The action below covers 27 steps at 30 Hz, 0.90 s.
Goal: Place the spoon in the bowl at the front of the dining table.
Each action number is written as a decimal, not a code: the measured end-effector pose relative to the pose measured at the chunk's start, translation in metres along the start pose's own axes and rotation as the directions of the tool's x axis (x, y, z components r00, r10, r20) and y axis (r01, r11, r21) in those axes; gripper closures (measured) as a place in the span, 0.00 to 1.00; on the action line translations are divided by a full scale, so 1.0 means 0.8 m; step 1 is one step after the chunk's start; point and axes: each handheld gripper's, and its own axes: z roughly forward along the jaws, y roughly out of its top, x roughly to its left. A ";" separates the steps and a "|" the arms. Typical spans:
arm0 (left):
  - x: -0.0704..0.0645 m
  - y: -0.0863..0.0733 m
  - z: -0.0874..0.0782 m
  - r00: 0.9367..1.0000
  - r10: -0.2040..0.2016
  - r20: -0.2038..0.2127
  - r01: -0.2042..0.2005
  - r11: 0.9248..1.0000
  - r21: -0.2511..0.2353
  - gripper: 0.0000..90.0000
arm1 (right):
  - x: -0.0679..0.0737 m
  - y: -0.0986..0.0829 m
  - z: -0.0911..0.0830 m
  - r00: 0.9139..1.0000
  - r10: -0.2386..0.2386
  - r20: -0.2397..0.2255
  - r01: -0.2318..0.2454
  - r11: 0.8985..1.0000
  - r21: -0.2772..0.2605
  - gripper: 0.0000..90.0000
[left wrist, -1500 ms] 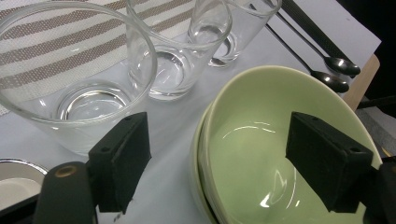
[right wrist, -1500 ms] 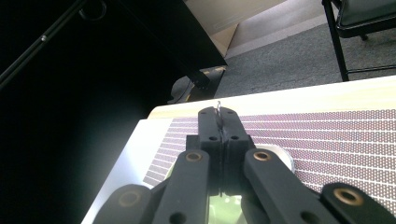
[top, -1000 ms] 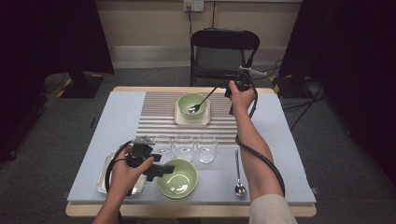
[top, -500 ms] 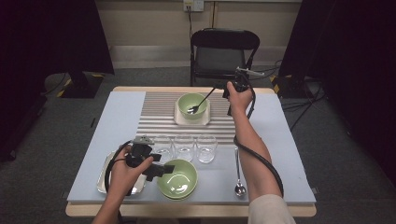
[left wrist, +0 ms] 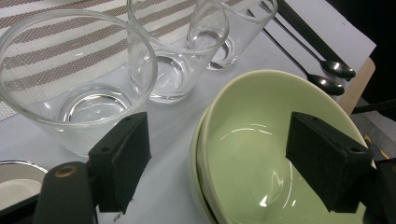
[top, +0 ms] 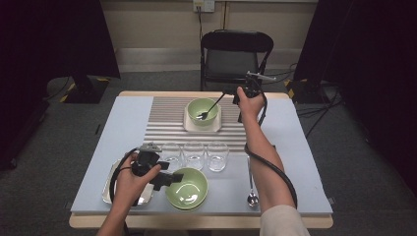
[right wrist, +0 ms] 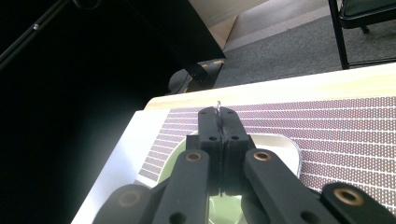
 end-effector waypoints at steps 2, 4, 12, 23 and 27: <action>0.000 0.000 0.000 1.000 0.000 0.000 0.000 1.000 -0.001 0.24 | 0.000 0.000 0.001 1.000 -0.003 0.000 0.003 1.000 0.001 1.00; 0.000 0.000 0.000 1.000 0.000 0.003 0.000 1.000 0.000 0.24 | 0.000 -0.001 0.001 1.000 0.000 0.002 0.000 1.000 0.005 1.00; 0.000 0.000 -0.001 1.000 0.001 -0.001 -0.001 1.000 0.002 0.24 | -0.002 -0.005 0.003 1.000 0.007 0.004 -0.007 1.000 0.005 1.00; 0.000 0.000 -0.003 1.000 -0.004 0.000 0.004 1.000 -0.008 0.24 | -0.008 -0.014 0.004 1.000 0.017 0.010 -0.017 1.000 0.009 1.00; -0.001 0.000 -0.002 1.000 -0.001 -0.002 0.001 1.000 -0.004 0.24 | -0.009 -0.016 0.003 1.000 0.017 0.010 -0.017 1.000 0.006 1.00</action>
